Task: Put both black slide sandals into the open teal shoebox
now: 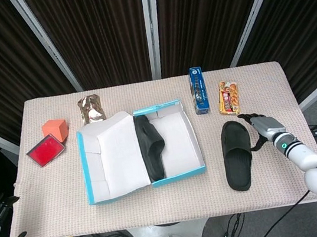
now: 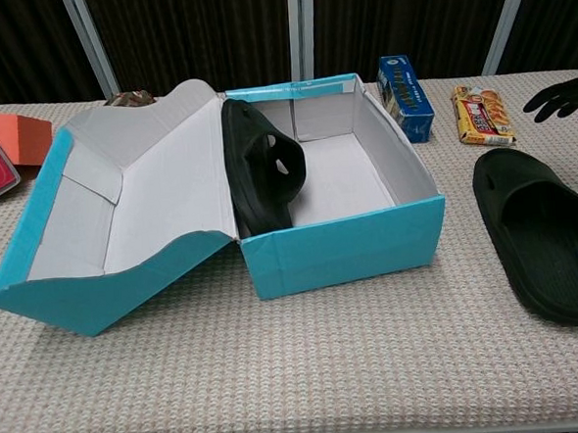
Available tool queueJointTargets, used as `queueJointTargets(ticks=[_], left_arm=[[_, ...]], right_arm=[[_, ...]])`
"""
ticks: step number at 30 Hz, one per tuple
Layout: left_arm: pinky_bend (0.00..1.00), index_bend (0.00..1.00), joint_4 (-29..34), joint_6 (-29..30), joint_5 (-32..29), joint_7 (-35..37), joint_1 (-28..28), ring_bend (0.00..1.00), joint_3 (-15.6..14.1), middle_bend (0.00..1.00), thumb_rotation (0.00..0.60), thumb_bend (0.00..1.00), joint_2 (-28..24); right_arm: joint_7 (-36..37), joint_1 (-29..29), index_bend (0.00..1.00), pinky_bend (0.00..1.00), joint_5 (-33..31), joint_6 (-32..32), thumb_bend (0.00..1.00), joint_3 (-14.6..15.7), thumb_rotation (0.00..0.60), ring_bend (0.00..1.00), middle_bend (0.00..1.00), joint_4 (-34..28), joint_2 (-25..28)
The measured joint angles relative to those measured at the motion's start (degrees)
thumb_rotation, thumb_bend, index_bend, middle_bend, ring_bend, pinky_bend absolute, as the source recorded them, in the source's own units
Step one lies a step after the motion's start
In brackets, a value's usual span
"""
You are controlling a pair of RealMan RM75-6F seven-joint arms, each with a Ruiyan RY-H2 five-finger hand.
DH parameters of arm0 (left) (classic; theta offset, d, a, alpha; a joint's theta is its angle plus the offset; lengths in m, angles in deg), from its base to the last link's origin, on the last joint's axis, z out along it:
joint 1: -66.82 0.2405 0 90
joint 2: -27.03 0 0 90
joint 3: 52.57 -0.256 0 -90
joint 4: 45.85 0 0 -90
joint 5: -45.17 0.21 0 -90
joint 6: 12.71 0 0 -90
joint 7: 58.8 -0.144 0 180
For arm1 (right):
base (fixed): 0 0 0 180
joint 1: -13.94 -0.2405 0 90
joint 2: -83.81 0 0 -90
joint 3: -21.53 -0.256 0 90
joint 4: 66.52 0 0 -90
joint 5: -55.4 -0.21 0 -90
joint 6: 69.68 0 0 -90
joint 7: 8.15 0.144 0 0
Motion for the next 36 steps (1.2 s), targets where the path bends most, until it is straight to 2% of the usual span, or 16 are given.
queueJointTargets(ticks=[7, 13, 28, 36], left_arm=[[0.12, 0.17, 0.0, 0.26, -0.04, 0.38, 0.0, 0.05, 0.14, 0.19, 0.6, 0.0, -0.24], [0.12, 0.17, 0.08, 0.44, -0.24, 1.01, 0.07, 0.05, 0.28, 0.19, 0.6, 0.0, -0.53], [0.12, 0.17, -1.61, 0.54, -0.51, 3.53, 0.2, 0.05, 0.4, 0.19, 0.6, 0.0, -0.04], [0.12, 0.17, -2.32, 0.48, -0.7, 4.31, 0.37, 0.05, 0.33, 0.19, 0.6, 0.0, 0.15]], right_arm=[[-10.82, -5.35, 0.0, 0.08, -11.83, -2.74, 0.03, 3.69, 0.6, 0.0, 0.11, -1.94, -2.86], [-17.07, -8.89, 0.0, 0.08, -19.89, -5.9, 0.03, 5.88, 0.6, 0.0, 0.13, -3.08, -5.44], [-32.02, -15.05, 0.09, 0.08, -32.91, -14.88, 0.03, 9.41, 0.6, 0.0, 0.2, -5.81, -9.28], [-37.76, -16.4, 0.14, 0.08, -38.11, -17.61, 0.03, 9.64, 0.6, 0.0, 0.22, -5.53, -12.02]])
